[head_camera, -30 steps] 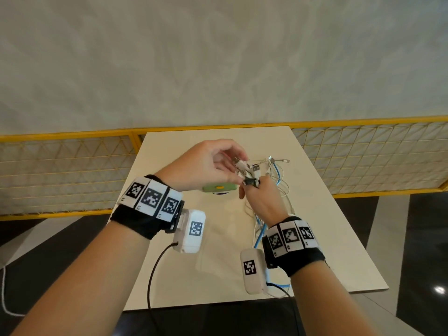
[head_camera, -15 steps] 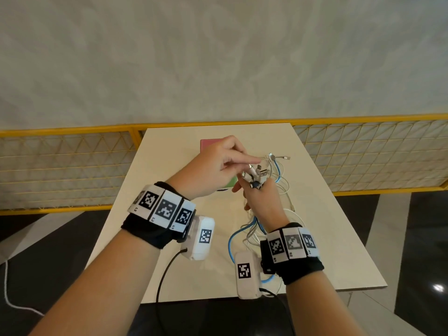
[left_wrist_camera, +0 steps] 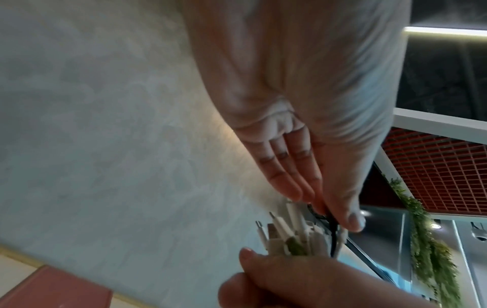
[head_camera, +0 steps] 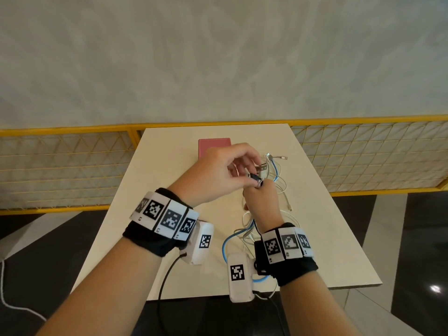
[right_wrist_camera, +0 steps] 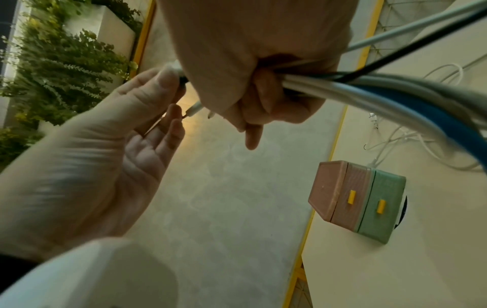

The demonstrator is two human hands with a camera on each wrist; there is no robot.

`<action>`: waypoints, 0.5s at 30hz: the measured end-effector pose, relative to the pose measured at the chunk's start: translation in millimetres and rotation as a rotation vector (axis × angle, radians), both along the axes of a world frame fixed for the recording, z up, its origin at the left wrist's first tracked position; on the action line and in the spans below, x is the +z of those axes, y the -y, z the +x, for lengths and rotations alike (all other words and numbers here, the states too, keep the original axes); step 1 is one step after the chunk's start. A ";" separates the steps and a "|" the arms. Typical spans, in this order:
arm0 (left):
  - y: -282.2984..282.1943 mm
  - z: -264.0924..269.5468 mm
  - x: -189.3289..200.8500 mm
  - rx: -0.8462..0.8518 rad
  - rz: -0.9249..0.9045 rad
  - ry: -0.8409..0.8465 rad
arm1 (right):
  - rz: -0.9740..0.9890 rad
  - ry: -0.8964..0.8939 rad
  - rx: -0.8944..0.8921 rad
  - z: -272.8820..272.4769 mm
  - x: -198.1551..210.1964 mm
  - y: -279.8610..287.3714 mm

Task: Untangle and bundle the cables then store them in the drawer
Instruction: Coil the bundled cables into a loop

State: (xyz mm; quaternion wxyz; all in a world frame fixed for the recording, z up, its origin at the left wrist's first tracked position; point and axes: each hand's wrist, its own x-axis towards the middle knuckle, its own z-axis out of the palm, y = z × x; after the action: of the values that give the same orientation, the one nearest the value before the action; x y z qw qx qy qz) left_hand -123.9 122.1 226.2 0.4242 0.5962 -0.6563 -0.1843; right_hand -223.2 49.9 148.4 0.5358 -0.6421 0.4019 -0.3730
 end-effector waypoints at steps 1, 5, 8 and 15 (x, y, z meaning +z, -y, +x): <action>1.0 1.3 1.8 0.010 -0.008 -0.009 | 0.011 -0.002 -0.002 -0.5 1.8 -1.1; 3.8 11.1 9.4 0.020 0.004 0.164 | 0.018 -0.028 0.034 -2.4 6.9 -4.0; 7.7 14.7 16.8 -0.008 0.039 0.344 | 0.001 -0.050 0.061 -3.3 6.3 -7.3; 7.2 6.2 28.0 -0.016 0.145 0.350 | -0.051 -0.172 0.066 -4.9 7.8 -7.6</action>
State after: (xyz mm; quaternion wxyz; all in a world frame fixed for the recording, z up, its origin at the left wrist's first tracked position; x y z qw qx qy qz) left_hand -117.7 114.9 254.2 0.2580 0.6429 -0.7097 -0.1278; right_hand -228.1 57.5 156.2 0.4947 -0.6981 0.4154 -0.3088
